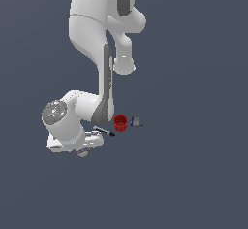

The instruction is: Pick up a designated object from a clutter of objects.

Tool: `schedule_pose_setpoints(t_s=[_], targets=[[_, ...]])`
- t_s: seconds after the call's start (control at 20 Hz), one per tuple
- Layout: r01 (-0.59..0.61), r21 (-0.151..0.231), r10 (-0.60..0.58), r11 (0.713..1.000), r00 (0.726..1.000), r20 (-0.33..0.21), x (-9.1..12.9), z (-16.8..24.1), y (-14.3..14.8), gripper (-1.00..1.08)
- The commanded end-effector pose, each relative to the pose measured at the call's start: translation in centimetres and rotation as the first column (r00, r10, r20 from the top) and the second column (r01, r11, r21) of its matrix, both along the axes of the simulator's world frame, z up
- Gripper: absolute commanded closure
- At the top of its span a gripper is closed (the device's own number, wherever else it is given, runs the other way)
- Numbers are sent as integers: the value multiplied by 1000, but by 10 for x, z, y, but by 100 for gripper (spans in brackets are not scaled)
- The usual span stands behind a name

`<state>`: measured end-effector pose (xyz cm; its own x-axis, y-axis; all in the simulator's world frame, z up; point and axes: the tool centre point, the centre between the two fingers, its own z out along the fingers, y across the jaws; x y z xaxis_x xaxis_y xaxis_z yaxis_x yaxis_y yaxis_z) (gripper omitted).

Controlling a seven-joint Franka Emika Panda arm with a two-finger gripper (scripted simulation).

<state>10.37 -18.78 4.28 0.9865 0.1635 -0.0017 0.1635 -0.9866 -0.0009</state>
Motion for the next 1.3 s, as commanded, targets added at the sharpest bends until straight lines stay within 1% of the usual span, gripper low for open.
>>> schedule_pose_setpoints(t_s=[0.0,0.15,0.2,0.85,1.25], targets=[[0,0,0,1000,1000,2,1,-6,0,-92],[-1,-1,1,1000,1000,2,2,-6,0,-92],[-1,-1,1,1000,1000,2,2,-6,0,108],[-1,0,1,1000,1000,1,1,-4,0,108],[-1,0,1,1000,1000,1,-9,20,1,108]])
